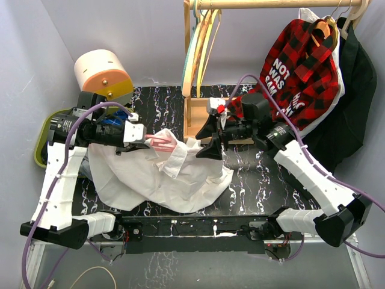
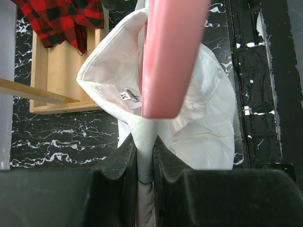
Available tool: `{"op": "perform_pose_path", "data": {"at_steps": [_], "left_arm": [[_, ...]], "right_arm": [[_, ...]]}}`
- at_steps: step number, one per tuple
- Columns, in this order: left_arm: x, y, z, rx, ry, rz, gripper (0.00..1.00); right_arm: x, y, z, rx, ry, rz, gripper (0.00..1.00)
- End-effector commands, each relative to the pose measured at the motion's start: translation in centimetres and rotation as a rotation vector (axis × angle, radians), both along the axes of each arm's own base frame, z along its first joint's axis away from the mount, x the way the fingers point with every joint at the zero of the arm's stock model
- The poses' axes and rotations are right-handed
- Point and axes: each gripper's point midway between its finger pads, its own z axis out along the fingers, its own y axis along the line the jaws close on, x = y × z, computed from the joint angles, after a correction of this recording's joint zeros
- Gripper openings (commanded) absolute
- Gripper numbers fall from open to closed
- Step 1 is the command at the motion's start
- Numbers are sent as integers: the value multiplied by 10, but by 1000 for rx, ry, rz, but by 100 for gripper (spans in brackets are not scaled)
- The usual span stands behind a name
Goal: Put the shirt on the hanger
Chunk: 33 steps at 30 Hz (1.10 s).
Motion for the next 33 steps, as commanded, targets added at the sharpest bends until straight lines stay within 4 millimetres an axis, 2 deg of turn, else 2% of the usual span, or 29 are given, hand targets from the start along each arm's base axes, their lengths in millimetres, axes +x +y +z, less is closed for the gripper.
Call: {"op": "perform_pose_path", "data": {"at_steps": [1, 4, 7, 10, 12, 13, 16, 17, 18, 19, 22, 26, 28, 30, 33], "left_arm": [[4, -6, 6, -40, -16, -27, 0], [6, -7, 7, -47, -13, -25, 0], [9, -9, 7, -53, 2, -19, 0], [12, -10, 8, -58, 4, -14, 0], [12, -10, 10, -59, 3, -12, 0], [13, -10, 10, -58, 2, -12, 0], [25, -9, 7, -52, 9, 34, 0], [31, -8, 5, -44, 12, 62, 3], [37, -5, 3, -31, 13, 97, 18], [43, -2, 0, -18, 10, 130, 26], [60, 9, -13, 36, 20, 244, 42], [73, 24, -39, 118, 24, 319, 48], [75, 25, -42, 125, 22, 328, 56], [84, 25, -39, 114, 19, 363, 64], [106, 30, -34, 114, -6, 455, 68]], "right_arm": [[-7, 23, 5, 31, -34, 48, 70], [-9, 41, -7, 6, -40, 41, 68], [0, 49, -5, 52, -83, -8, 60], [8, 51, -4, 88, -107, -49, 42], [9, 53, -1, 107, -110, -54, 18], [10, 53, 0, 120, -115, -57, 9], [15, 50, 5, 181, -117, -122, 8], [15, 46, 4, 191, -110, -151, 8], [15, 41, 3, 192, -112, -183, 8], [18, 35, 0, 187, -113, -225, 8], [19, 11, -10, 155, -106, -351, 8], [5, -12, -18, 126, -63, -411, 8], [0, -18, -19, 131, -40, -429, 8], [4, -26, -22, 107, -19, -485, 8], [15, -41, -31, 49, 28, -609, 8]]}}
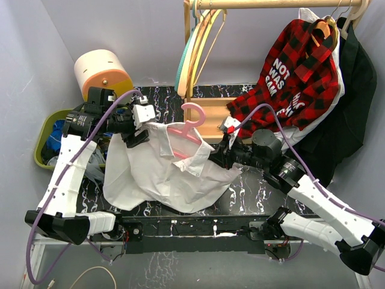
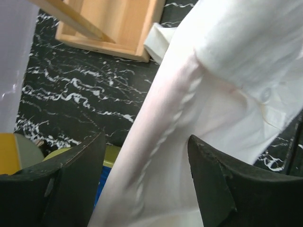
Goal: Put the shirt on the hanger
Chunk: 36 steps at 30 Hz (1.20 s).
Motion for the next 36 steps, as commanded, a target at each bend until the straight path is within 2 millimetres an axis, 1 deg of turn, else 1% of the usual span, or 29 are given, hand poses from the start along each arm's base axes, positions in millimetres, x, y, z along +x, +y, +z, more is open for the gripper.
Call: {"op": "perform_pose_path", "data": {"at_steps": [1, 2, 3, 5, 6, 8, 10, 13, 15, 16, 19, 21, 23, 26, 27, 30, 32, 34, 36], "left_arm": [[29, 10, 13, 3, -50, 140, 73], [31, 10, 18, -4, -48, 150, 89], [31, 7, 25, -25, -50, 153, 96], [27, -1, 46, -90, -54, 151, 97], [27, -3, 60, -124, -56, 170, 97], [32, -3, 87, -184, -67, 242, 97], [42, 6, 113, -215, -112, 344, 97], [53, 25, 145, -224, -221, 469, 97], [59, 38, 158, -237, -281, 554, 97], [63, 45, 163, -241, -305, 602, 97], [74, 66, 173, -250, -360, 725, 97], [77, 80, 180, -278, -366, 789, 97], [75, 90, 186, -328, -338, 818, 97], [64, 99, 195, -406, -299, 811, 97], [62, 103, 196, -421, -293, 818, 97], [57, 119, 189, -415, -285, 877, 97], [55, 127, 176, -374, -272, 913, 97], [54, 132, 165, -346, -260, 936, 97], [52, 133, 157, -332, -253, 941, 97]], "right_arm": [[27, -24, 15, 14, 31, -240, 8], [29, -27, 13, 8, 48, -264, 8], [30, -29, 9, -3, 68, -285, 8], [33, -37, 0, -24, 106, -343, 8], [35, -41, -4, -26, 120, -373, 8], [37, -48, -10, -28, 151, -429, 8], [42, -58, -9, -12, 160, -503, 8], [58, -86, -5, -56, 172, -700, 8], [68, -101, -3, -116, 179, -805, 8], [71, -107, 3, -126, 172, -839, 8], [79, -119, 24, -113, 127, -922, 8], [88, -128, 33, -132, 86, -981, 8], [100, -137, 40, -168, 37, -1040, 8], [125, -161, 50, -215, -3, -1143, 8], [134, -173, 55, -225, -16, -1182, 8], [151, -210, 67, -273, -42, -1296, 8], [154, -227, 74, -289, -45, -1346, 8], [150, -235, 82, -288, -49, -1362, 8], [141, -238, 88, -276, -55, -1354, 8]]}}
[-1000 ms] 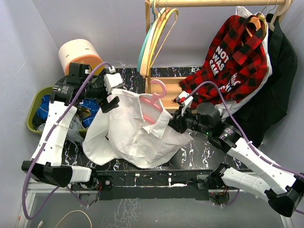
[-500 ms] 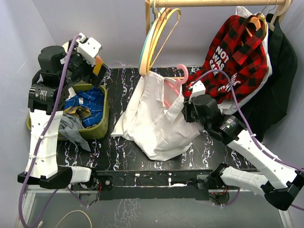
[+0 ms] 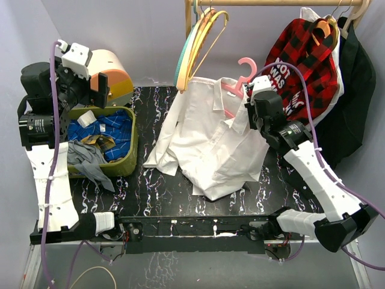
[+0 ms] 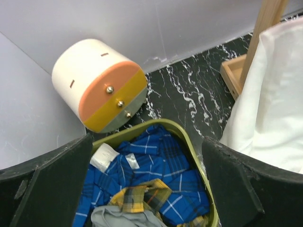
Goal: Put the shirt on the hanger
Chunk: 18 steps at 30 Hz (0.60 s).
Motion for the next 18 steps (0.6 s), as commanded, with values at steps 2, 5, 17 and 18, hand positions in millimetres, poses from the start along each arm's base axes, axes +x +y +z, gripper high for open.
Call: {"op": "perform_pose_path", "data": {"at_steps": [2, 5, 17, 18], "left_arm": [[-15, 0, -17, -6, 37, 7, 97], [-15, -8, -29, -26, 67, -33, 97], [-17, -28, -53, -117, 191, -86, 97], [-14, -23, -55, -116, 209, -59, 97]], "right_arm": [[-13, -61, 82, 49, -242, -252, 8], [-32, -59, 85, 98, -233, -210, 8], [-51, -63, 116, 146, -295, -197, 8], [-39, -53, 119, 145, -305, -156, 8]]}}
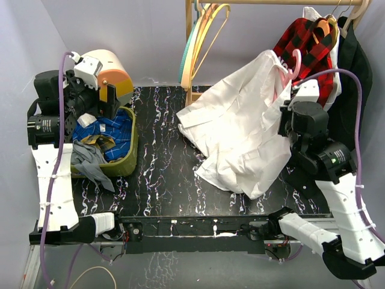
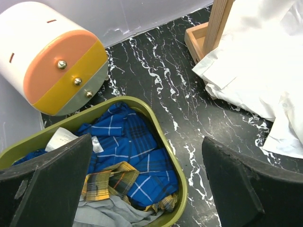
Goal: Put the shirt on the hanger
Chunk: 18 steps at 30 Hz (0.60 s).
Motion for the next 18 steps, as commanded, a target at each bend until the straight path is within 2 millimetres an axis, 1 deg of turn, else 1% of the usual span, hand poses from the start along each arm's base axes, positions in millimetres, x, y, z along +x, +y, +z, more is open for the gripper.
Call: {"op": "perform_pose_path", "data": {"at_steps": [1, 2, 4, 6, 7, 8, 11, 13, 18], "left_arm": [[4, 4, -3, -29, 65, 54, 97], [8, 8, -3, -26, 74, 80, 97], [16, 15, -3, -29, 87, 124, 97], [23, 17, -5, -40, 108, 148, 97], [28, 18, -9, -44, 125, 154, 97], [32, 18, -11, -47, 136, 159, 97], [41, 20, -18, -59, 151, 178, 97], [46, 22, -26, -62, 167, 198, 97], [57, 27, -47, -53, 233, 221, 97]], "right_arm": [[48, 21, 58, 28, -199, 35, 8], [62, 27, 60, 30, -207, 41, 8], [82, 37, 75, 57, -250, 40, 8], [95, 44, 94, 73, -309, 57, 8], [102, 45, 106, 74, -335, 52, 8], [107, 44, 113, 67, -345, 44, 9], [111, 41, 143, 65, -404, 31, 8], [112, 38, 158, 52, -434, 17, 8], [115, 21, 178, 0, -465, -29, 8]]}}
